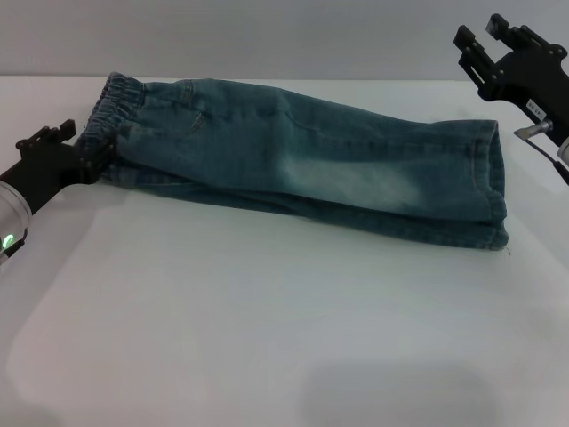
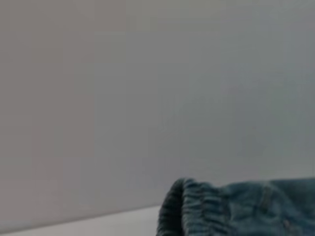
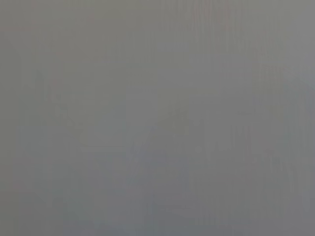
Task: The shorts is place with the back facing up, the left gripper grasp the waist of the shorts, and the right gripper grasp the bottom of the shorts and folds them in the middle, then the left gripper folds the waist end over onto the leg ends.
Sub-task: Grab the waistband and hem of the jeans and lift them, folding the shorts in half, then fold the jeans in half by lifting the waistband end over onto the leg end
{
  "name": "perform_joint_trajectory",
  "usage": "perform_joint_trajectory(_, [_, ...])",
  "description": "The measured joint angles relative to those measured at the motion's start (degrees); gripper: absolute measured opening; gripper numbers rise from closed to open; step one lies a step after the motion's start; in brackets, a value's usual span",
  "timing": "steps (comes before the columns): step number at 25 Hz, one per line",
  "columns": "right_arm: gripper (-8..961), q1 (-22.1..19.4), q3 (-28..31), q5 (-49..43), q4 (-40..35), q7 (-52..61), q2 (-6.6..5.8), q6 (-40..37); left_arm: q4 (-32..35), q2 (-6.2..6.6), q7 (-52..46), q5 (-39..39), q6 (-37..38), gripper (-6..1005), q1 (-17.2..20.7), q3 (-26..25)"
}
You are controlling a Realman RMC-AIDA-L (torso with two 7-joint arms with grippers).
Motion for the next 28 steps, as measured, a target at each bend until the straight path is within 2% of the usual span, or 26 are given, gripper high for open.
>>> perform_joint_trajectory(12, [467,0.1,-0.2,0.0,0.4,0.1,0.03,-0.8,-3.8,-0.23,4.1,-2.0,-3.0,645,-1.1,-0.2])
perform_joint_trajectory(28, [468,-1.6,-0.6,0.0,1.0,0.1,-0.07,-3.6,-4.4,-0.34,4.5,-4.4,-4.7,646,-1.2,-0.2])
